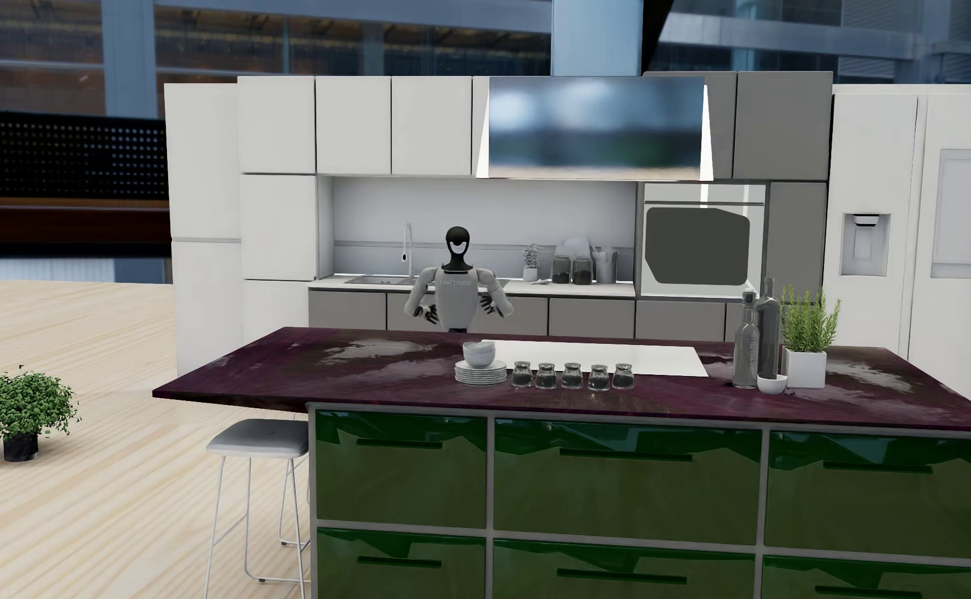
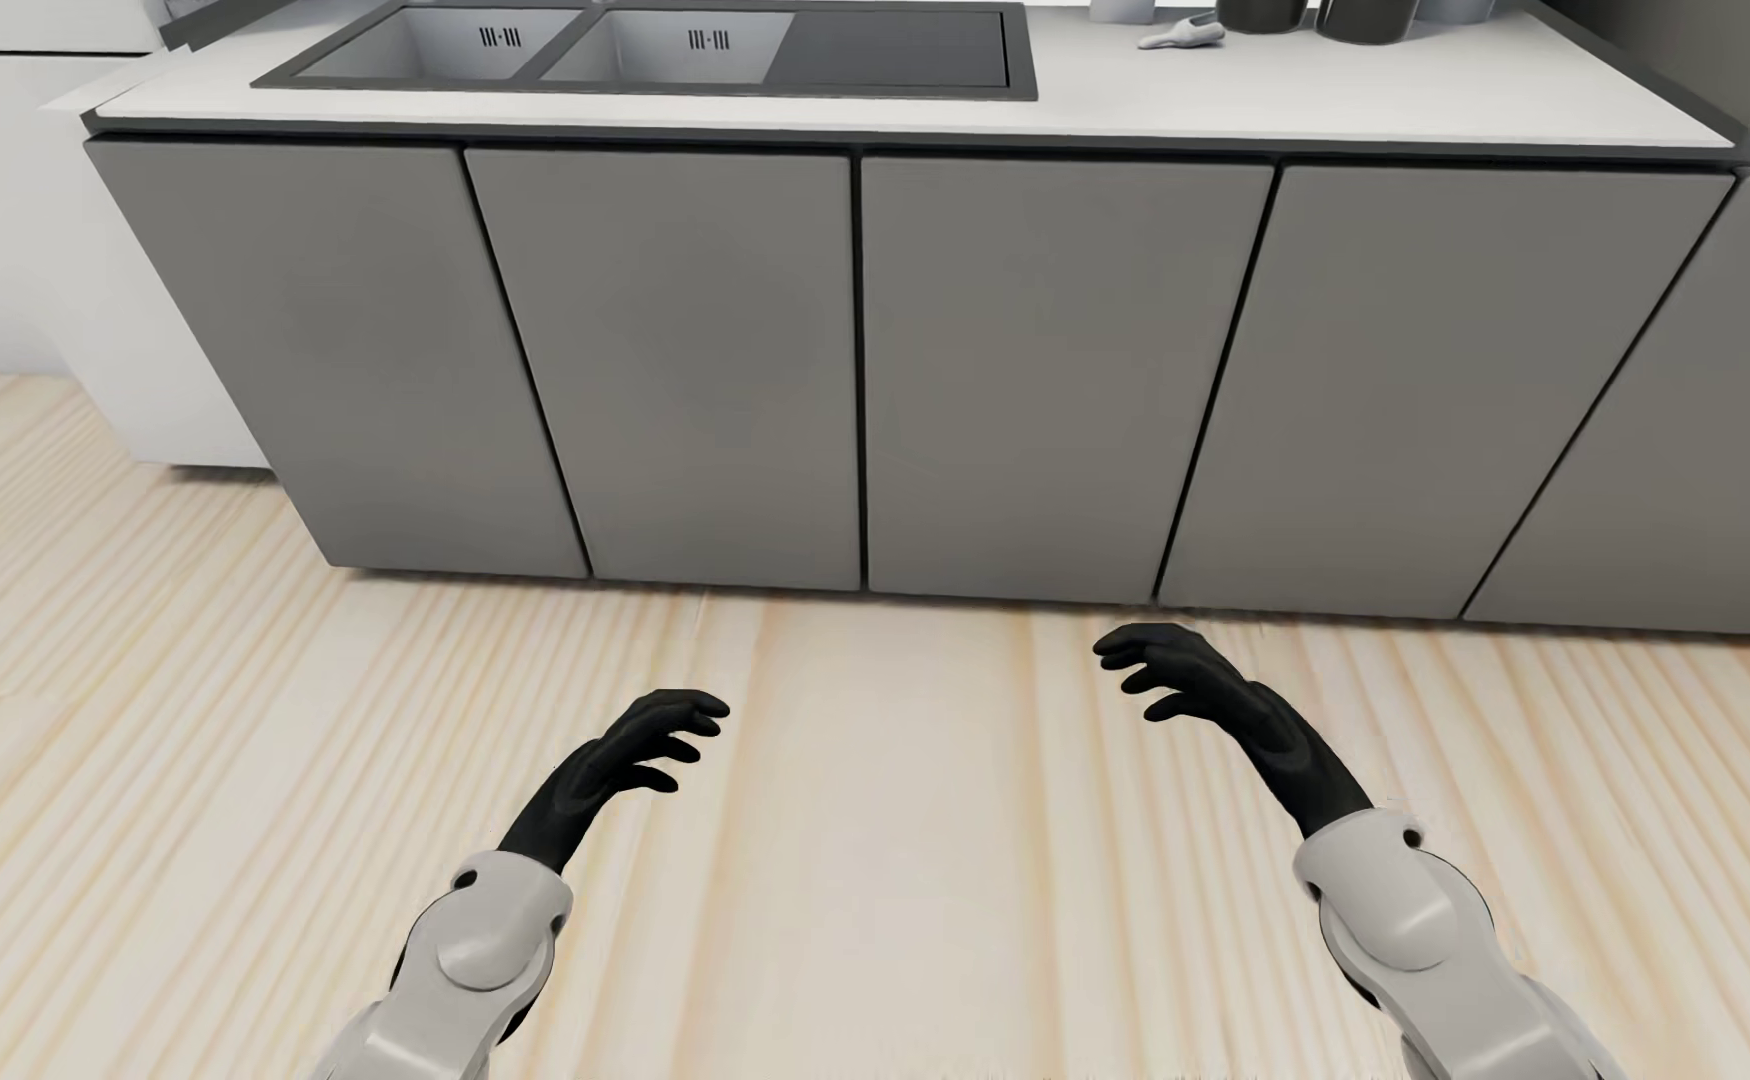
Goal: Stay put
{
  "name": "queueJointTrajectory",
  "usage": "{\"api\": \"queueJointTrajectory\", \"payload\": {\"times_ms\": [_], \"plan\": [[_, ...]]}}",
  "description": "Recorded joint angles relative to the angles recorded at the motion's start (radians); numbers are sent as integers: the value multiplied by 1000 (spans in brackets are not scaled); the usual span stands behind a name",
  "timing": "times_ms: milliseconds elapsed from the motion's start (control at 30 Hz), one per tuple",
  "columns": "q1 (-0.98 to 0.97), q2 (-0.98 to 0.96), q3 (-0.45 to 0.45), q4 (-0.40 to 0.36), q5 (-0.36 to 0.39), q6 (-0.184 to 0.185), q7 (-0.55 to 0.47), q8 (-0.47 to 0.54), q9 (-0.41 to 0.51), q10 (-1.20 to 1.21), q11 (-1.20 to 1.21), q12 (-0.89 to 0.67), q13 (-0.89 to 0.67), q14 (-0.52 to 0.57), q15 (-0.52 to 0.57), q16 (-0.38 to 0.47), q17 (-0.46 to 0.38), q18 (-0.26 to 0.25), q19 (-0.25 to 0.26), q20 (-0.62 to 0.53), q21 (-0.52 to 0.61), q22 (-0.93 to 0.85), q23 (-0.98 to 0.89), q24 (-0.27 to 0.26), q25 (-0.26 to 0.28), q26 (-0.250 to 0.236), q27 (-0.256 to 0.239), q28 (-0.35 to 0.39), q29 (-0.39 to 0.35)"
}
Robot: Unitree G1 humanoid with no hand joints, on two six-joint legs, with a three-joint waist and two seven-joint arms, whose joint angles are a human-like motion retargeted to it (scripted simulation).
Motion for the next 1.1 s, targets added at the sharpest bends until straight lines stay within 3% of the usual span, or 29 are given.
{"api": "queueJointTrajectory", "payload": {"times_ms": [133,567,767,1100], "plan": [[1,-14,14,6,5,19,0,0,5,-12,10,-7,-21,17,-2,-2,34,0,0,-70,-4,151,132,0,0,0,0,0,0],[-1,0,1,2,2,14,0,0,38,3,2,-129,-137,2,-17,-64,90,0,0,-313,272,484,523,0,0,0,0,0,0],[-9,1,-9,8,7,24,0,0,37,-3,-7,-86,-100,4,-28,-132,123,0,0,-204,213,526,548,0,0,0,0,0,0],[-17,-2,-15,8,5,30,0,0,43,11,-6,-48,-64,-4,-28,-136,132,0,0,-186,164,490,528,0,0,0,0,0,0]]}}
